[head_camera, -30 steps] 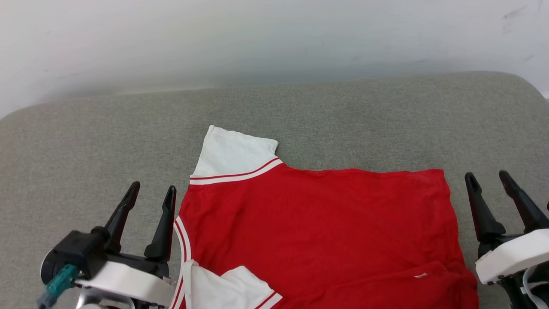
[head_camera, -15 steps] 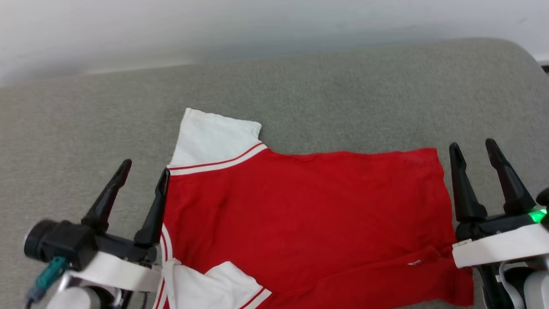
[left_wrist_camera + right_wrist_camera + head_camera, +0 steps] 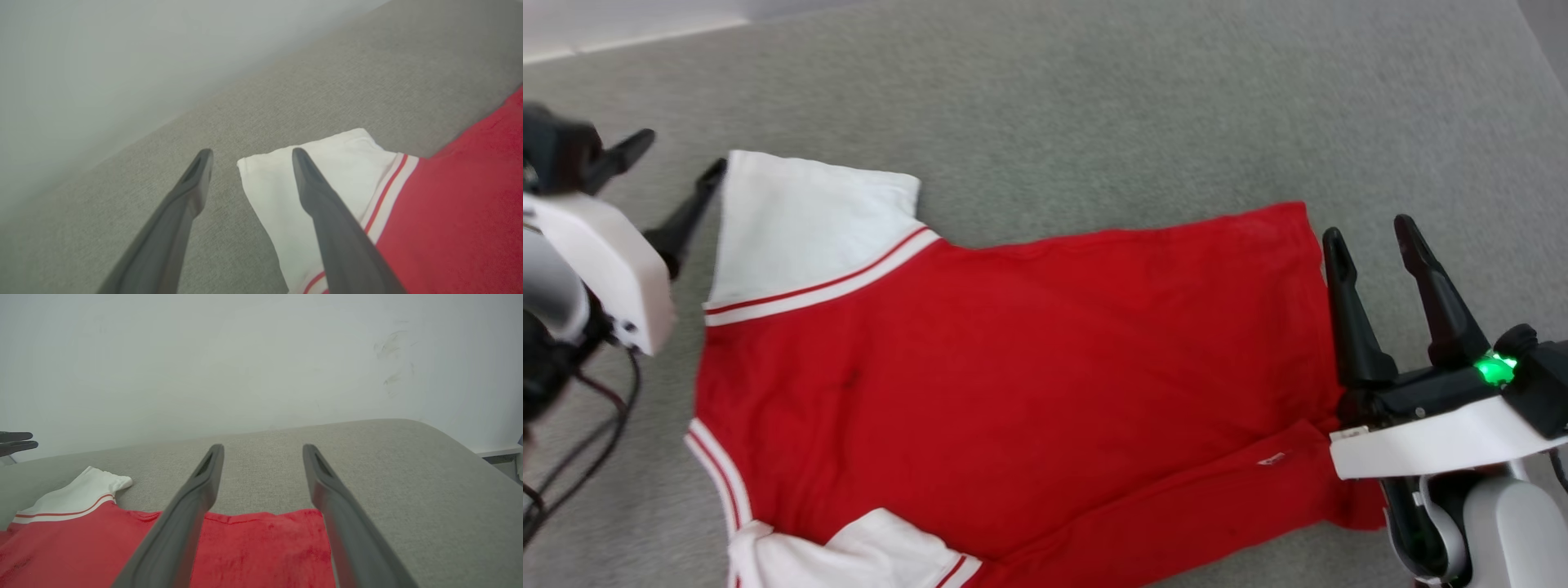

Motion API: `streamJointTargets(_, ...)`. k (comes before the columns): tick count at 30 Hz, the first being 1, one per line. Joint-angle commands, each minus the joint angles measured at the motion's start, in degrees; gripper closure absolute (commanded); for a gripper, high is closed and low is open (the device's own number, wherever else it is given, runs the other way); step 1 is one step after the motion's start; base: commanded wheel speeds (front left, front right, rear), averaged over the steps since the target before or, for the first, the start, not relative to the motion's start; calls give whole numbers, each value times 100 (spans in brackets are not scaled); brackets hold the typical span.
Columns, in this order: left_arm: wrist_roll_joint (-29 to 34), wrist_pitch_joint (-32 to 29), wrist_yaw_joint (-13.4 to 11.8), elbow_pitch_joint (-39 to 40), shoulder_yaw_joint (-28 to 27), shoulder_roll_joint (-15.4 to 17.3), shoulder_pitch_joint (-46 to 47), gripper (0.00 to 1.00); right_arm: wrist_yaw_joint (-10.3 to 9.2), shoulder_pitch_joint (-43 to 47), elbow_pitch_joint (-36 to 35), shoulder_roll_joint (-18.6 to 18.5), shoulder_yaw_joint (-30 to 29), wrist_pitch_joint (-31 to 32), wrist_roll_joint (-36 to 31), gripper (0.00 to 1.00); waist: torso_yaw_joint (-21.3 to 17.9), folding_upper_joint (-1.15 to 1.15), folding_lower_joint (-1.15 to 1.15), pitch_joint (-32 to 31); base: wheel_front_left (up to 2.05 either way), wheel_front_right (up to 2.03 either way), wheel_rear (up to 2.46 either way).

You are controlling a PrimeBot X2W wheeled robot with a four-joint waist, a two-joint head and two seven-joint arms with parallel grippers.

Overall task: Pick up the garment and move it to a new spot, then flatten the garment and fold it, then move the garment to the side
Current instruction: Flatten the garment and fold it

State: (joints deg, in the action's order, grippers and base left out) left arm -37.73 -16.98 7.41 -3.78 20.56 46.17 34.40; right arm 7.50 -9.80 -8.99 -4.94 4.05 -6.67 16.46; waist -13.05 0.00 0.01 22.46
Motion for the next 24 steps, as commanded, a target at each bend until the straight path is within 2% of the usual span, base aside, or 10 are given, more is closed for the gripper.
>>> streamJointTargets(1, -148, -200, 3, -41, 109, 146, 192, 0, -2, -137, 32, 59, 31, -54, -18, 0, -237, 0, -1, 244, 0, 0, 0)
streamJointTargets(6, -893, -1561, -2, -484, 517, 630, 971, 0, -2, -232, 196, 125, 174, -203, -14, 0, -468, 0, -1, 483, 0, 0, 0)
streamJointTargets(10, -1264, -2489, -1, -808, 627, 792, 1449, 0, -2, -294, 310, 170, 259, -313, -22, 0, -628, 0, -1, 660, 0, 0, 0)
streamJointTargets(14, -1508, -3016, -3, -1031, 638, 847, 1718, 0, -2, -342, 394, 197, 393, -391, -20, 0, -777, 0, -1, 824, 0, 0, 0)
streamJointTargets(22, -1771, -3675, -175, -1367, 764, 703, 1801, 2, -2, -339, 322, 216, 397, -423, -86, 0, -872, 0, -1, 1038, 0, 0, 0)
streamJointTargets(23, -1814, -3769, -167, -1379, 818, 670, 1756, 60, -2, -328, 299, 217, 389, -421, -74, 0, -865, 0, -1, 1045, 0, 0, 0)
streamJointTargets(24, -1866, -3845, -168, -1369, 855, 639, 1711, 100, -2, -315, 282, 215, 374, -412, -72, 0, -850, 0, -1, 1048, 0, 0, 0)
